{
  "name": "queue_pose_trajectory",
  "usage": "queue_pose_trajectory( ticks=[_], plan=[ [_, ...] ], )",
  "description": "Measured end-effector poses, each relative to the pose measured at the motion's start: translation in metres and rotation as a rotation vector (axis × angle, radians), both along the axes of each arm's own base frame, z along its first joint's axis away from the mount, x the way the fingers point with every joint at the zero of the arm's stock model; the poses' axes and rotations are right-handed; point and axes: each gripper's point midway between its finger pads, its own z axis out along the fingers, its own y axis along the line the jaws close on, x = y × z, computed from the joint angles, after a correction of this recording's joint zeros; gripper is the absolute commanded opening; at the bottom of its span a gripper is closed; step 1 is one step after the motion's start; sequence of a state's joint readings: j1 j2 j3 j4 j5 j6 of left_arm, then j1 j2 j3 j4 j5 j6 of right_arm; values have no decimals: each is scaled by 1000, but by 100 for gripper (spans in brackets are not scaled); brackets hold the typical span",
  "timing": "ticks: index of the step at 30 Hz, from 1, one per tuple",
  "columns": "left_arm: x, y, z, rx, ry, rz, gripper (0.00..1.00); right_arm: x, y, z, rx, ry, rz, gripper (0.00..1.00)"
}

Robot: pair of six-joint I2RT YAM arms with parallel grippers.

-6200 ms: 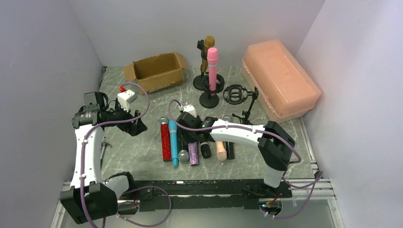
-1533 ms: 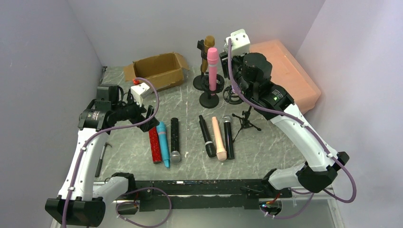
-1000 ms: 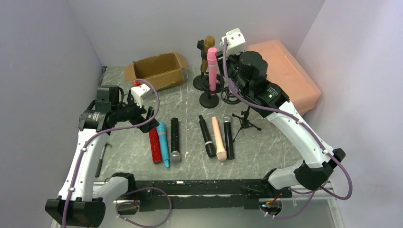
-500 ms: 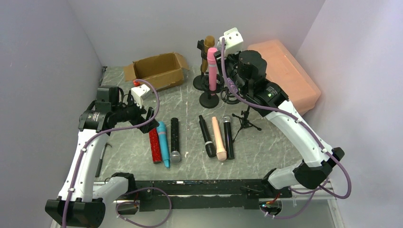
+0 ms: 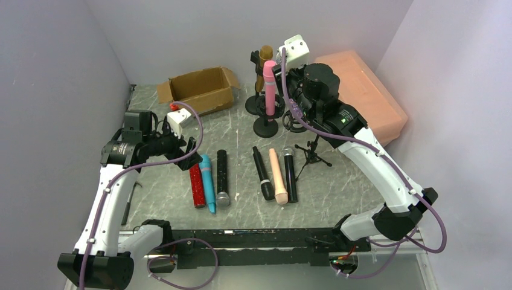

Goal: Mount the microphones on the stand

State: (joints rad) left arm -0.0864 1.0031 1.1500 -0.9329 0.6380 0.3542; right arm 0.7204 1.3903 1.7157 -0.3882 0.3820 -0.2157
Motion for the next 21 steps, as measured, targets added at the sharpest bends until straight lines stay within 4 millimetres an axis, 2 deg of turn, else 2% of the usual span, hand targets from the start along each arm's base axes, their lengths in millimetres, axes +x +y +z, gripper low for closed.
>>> queue_pose_trajectory(
  ticks=[21],
  plan=[
    [-1,0,2,2,-10,-1,99,1,1,-6,-1,-3,-1,0]
  ],
)
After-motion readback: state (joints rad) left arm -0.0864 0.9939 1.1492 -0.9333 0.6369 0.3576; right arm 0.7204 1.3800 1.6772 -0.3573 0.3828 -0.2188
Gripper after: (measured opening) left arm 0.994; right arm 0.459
